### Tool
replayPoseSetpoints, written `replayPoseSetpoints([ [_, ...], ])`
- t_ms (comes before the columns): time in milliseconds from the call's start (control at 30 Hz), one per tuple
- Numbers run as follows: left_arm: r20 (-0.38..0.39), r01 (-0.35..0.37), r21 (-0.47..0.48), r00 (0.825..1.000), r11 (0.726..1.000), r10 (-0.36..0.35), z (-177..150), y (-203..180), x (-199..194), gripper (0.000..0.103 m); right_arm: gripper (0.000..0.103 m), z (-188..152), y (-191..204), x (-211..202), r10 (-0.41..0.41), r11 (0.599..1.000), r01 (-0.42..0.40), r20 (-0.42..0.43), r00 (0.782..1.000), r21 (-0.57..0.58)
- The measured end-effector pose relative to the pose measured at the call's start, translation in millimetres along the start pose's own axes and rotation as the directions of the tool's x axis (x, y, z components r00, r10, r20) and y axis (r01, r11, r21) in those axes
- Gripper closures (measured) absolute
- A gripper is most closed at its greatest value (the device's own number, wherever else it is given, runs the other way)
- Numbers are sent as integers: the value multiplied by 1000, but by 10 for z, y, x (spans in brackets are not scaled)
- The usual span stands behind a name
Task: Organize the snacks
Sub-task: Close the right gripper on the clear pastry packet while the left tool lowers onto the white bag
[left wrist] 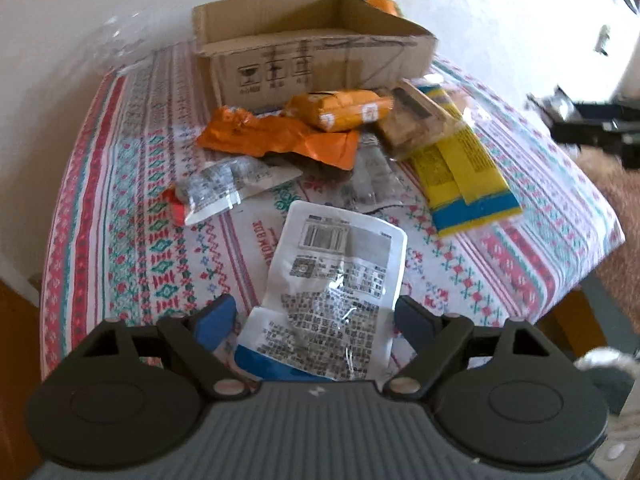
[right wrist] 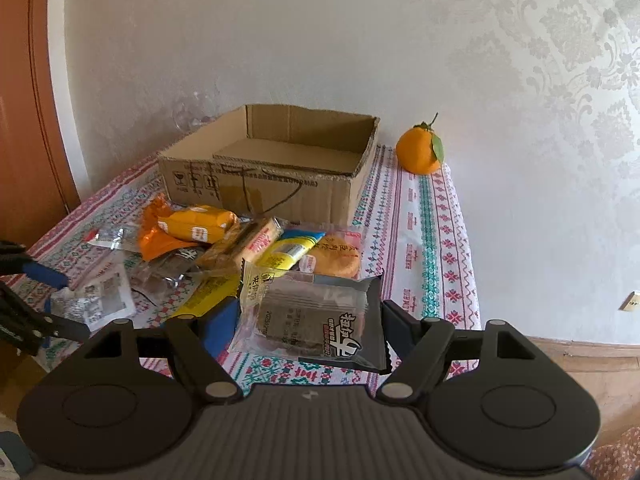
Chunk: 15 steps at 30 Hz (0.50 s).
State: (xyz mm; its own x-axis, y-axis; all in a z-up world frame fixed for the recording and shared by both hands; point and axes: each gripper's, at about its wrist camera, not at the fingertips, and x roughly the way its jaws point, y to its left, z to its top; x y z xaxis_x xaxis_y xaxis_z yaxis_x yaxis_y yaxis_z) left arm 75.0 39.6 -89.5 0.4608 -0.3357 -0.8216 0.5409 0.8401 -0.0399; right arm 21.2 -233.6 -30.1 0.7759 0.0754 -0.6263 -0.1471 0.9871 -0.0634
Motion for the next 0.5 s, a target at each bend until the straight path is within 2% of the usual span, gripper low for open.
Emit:
replayPoseSetpoints([
  [67, 4, 21, 49, 1000, 999, -21, -10, 7, -8, 17, 22, 22, 25, -8, -10, 1000, 10, 3, 1000, -7],
  [300, -21, 68, 116, 998, 991, -66, 70, 29, 29, 18, 22, 48, 123, -1, -7, 1000, 7, -19, 1000, -23],
  [367, -16, 61, 112, 998, 992, -59, 99, 30, 21, 35, 22, 69, 126, 45, -8, 1000, 8, -29, 1000, -29],
  [500, -7, 46, 71, 999, 996, -45, 120, -7, -17, 41, 22, 163, 109, 147, 10, 999, -11, -27, 1000, -37],
])
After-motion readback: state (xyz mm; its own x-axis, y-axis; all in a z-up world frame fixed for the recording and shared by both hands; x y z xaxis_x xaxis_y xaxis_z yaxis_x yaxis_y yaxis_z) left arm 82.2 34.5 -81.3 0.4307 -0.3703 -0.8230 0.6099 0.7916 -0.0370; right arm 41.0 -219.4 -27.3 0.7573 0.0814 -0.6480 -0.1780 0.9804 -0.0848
